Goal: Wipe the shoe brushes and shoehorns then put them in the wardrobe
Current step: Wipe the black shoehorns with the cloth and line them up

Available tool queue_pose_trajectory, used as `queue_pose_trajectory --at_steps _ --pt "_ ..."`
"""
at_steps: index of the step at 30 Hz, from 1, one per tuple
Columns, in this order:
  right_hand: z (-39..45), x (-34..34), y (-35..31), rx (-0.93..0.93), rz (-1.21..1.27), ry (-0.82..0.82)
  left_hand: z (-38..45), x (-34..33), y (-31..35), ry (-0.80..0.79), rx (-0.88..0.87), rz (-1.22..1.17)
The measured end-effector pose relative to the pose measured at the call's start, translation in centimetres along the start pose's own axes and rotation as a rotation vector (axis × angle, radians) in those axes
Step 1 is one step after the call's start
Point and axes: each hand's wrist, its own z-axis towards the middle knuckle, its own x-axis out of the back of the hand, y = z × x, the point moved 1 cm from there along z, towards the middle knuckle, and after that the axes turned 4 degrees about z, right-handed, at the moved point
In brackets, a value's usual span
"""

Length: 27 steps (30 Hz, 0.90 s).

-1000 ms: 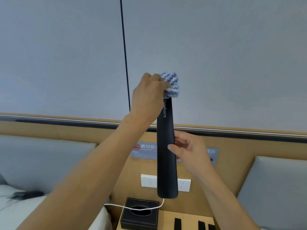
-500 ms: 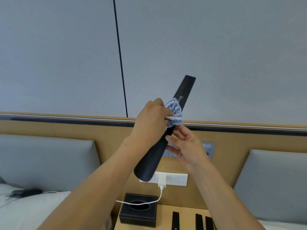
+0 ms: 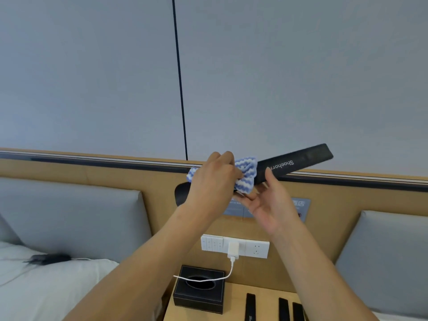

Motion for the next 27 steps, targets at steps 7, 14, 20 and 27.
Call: queue_pose_trajectory --at_steps 7,14,20,27 --pt "0.1 1.1 0.0 0.11 0.019 0.051 -2.5 -1.1 -2.0 0.066 0.035 -0.025" --pt "-0.2 2.2 -1.3 0.15 0.029 0.065 -5.0 -1.7 -6.1 0.044 0.116 -0.004" --pt "-0.6 2.1 -0.5 0.116 -0.003 0.085 -6.1 -2.4 -5.6 0.023 0.143 -0.024" --pt "-1.2 1.1 1.9 0.029 -0.128 0.098 -5.6 -3.3 -2.8 -0.038 0.101 -0.112"
